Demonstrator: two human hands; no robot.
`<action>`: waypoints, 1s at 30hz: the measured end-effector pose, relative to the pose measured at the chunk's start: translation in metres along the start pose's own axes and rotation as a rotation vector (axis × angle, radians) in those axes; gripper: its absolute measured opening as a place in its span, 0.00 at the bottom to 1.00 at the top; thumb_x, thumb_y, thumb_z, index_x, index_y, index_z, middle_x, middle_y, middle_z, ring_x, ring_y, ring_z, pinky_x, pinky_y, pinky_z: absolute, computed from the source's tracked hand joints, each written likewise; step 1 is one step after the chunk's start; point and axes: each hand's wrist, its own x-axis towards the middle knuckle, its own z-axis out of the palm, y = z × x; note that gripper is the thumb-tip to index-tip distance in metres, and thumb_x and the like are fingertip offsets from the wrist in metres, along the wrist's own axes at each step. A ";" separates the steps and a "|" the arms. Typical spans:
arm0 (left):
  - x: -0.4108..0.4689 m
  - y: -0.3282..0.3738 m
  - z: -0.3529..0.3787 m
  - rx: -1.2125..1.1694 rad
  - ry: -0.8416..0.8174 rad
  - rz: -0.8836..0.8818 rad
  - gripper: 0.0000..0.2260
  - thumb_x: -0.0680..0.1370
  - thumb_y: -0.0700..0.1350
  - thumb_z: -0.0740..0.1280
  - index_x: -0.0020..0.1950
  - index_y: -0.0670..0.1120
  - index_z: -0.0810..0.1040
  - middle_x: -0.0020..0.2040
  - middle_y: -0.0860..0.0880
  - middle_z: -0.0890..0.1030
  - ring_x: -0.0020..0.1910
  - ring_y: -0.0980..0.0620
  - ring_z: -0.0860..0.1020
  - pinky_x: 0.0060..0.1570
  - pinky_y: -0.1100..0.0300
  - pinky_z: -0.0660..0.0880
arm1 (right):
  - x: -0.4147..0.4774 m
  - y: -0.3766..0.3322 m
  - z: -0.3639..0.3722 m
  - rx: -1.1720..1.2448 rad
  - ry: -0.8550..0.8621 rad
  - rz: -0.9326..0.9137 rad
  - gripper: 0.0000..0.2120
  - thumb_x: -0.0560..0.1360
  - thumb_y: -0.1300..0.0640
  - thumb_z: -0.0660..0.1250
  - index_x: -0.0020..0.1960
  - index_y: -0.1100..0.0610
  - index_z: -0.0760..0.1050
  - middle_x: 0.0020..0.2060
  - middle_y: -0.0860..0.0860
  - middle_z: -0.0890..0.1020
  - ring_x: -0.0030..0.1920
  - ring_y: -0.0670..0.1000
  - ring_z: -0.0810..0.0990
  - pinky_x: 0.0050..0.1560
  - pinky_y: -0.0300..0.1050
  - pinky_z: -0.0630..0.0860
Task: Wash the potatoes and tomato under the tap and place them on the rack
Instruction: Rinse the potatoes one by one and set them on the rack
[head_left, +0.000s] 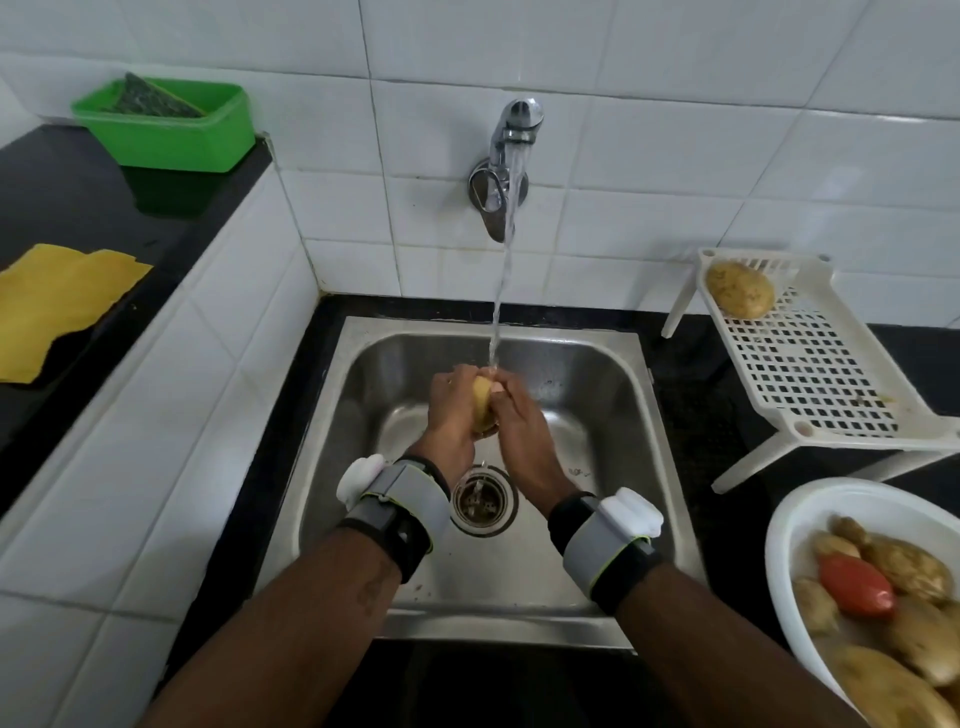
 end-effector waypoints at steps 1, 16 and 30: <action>-0.002 0.001 -0.001 0.025 -0.017 0.030 0.14 0.79 0.46 0.59 0.56 0.39 0.78 0.51 0.39 0.80 0.45 0.47 0.78 0.36 0.57 0.76 | -0.001 -0.001 0.003 -0.040 -0.026 -0.031 0.12 0.84 0.56 0.53 0.64 0.55 0.71 0.55 0.49 0.78 0.54 0.42 0.77 0.51 0.34 0.75; -0.015 0.017 -0.010 0.021 -0.105 0.261 0.05 0.78 0.46 0.67 0.51 0.47 0.76 0.52 0.47 0.81 0.50 0.48 0.80 0.33 0.57 0.78 | 0.020 -0.021 0.011 0.072 -0.024 0.130 0.14 0.84 0.47 0.51 0.65 0.51 0.66 0.57 0.52 0.77 0.57 0.52 0.79 0.50 0.51 0.82; -0.010 0.009 0.007 0.322 -0.124 0.533 0.10 0.82 0.42 0.55 0.49 0.47 0.75 0.45 0.46 0.81 0.44 0.49 0.79 0.36 0.55 0.76 | 0.035 -0.030 0.003 -0.006 0.036 0.294 0.26 0.83 0.44 0.48 0.53 0.60 0.78 0.41 0.57 0.84 0.35 0.54 0.82 0.26 0.42 0.76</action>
